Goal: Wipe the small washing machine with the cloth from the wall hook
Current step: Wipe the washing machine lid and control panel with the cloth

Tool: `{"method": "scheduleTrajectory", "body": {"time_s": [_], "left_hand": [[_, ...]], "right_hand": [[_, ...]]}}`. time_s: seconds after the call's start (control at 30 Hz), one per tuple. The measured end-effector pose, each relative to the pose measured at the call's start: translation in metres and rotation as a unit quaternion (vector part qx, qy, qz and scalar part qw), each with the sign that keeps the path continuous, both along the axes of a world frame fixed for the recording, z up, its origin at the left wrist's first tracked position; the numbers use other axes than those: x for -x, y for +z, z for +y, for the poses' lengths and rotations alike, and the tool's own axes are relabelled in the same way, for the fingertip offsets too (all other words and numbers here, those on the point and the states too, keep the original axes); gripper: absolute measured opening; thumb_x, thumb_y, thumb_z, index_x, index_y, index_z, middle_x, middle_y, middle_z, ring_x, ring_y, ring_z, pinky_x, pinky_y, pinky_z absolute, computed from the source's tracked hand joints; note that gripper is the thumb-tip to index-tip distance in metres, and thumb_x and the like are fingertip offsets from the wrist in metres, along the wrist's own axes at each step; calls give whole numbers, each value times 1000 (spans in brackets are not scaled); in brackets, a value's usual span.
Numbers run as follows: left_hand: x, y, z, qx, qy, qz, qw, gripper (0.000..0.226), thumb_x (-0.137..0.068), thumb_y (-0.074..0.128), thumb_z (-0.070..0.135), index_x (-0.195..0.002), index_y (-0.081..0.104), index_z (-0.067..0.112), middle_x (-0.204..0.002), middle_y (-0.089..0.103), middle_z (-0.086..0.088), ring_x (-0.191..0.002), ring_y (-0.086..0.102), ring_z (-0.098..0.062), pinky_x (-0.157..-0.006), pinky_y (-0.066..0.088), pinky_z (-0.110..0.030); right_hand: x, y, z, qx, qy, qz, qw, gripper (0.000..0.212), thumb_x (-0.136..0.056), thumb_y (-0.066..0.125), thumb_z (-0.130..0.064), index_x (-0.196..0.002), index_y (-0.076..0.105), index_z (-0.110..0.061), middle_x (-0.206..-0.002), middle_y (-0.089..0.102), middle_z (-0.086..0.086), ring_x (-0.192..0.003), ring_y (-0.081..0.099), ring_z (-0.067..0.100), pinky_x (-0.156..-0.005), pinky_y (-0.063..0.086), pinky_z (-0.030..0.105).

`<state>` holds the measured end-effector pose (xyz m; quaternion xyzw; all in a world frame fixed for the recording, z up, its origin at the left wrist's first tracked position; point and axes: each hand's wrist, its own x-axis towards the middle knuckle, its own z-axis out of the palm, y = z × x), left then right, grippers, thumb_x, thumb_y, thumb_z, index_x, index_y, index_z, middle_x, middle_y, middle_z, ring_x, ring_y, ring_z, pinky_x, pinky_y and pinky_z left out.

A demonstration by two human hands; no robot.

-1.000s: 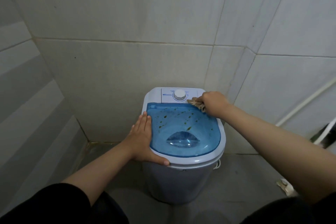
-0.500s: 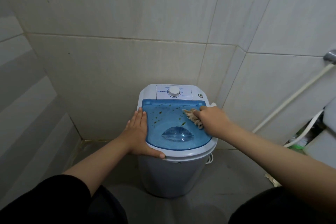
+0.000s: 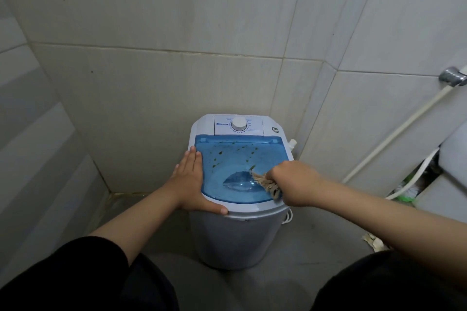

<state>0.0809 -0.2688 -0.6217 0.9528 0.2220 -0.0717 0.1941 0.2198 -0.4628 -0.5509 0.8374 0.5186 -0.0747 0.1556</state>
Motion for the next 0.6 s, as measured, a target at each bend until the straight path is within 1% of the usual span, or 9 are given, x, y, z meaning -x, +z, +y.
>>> {"method": "scheduleTrajectory", "body": {"time_s": [0.07, 0.13, 0.2, 0.27, 0.33, 0.4, 0.47, 0.53, 0.6], "left_hand": [[0, 0, 0, -1, 0, 1, 1000, 165, -25, 47, 96, -143, -29, 8, -151, -37, -7, -140, -31, -22, -116, -8, -44], [0, 0, 0, 1, -1, 2, 1000, 165, -26, 47, 95, -143, -29, 8, -151, -37, -7, -140, -30, -22, -116, -8, -44], [0, 0, 0, 1, -2, 2, 1000, 165, -26, 47, 96, -143, -29, 8, -151, -37, -7, -140, -31, -22, -116, -8, -43], [0, 0, 0, 2, -4, 1, 1000, 164, -26, 47, 96, -143, -29, 8, -151, -37, -7, -140, -30, -22, -115, -8, -43], [0, 0, 1, 3, -4, 2, 1000, 164, -27, 47, 96, -143, -29, 8, -151, -38, -6, -140, -31, -22, -116, -8, -44], [0, -1, 1, 3, -4, 2, 1000, 164, -28, 48, 96, -142, -30, 9, -150, -39, -5, -140, -32, -21, -116, -9, -44], [0, -1, 1, 4, -2, 2, 1000, 164, -27, 48, 96, -142, -30, 9, -150, -39, -5, -139, -32, -21, -116, -9, -43], [0, -2, 2, 6, 1, 3, 1000, 164, -27, 48, 96, -143, -29, 9, -150, -40, -4, -139, -33, -20, -117, -9, -43], [-1, -2, 1, 6, 0, 1, 1000, 164, -27, 49, 95, -142, -30, 9, -150, -40, -4, -139, -33, -20, -117, -9, -43]], "right_hand": [[-5, 18, 4, 12, -41, 89, 995, 18, -74, 52, 0, -85, 61, -10, -75, 56, 6, -75, 54, 25, -51, 36, 25], [-13, 34, 12, -2, -70, 161, 985, 28, -75, 48, 2, -93, 67, -8, -77, 58, 6, -73, 52, 22, -55, 39, 26], [-24, 45, 26, -50, -74, 173, 981, 33, -76, 46, 2, -98, 69, -9, -79, 60, 6, -74, 52, 22, -59, 40, 27], [-35, 48, 44, -96, -71, 150, 981, 32, -77, 46, 1, -93, 70, -12, -78, 60, 3, -75, 52, 22, -60, 39, 27], [-45, 42, 64, -130, -60, 105, 984, 25, -78, 49, 1, -84, 68, -14, -77, 64, 3, -74, 53, 23, -57, 38, 26], [-57, 29, 83, -151, -31, 31, 987, 23, -79, 52, -2, -94, 67, -11, -92, 69, 9, -78, 58, 28, -58, 38, 28], [-66, 13, 95, -149, -7, -29, 988, 29, -80, 51, -1, -105, 64, -10, -105, 66, 12, -91, 63, 31, -63, 40, 29], [-70, -2, 98, -129, 6, -52, 990, 35, -83, 49, 1, -113, 61, -10, -113, 63, 12, -100, 63, 32, -68, 45, 32], [-72, -15, 98, -121, 19, -68, 990, 36, -83, 48, 5, -116, 56, -6, -113, 62, 14, -99, 63, 33, -74, 50, 37]]}}
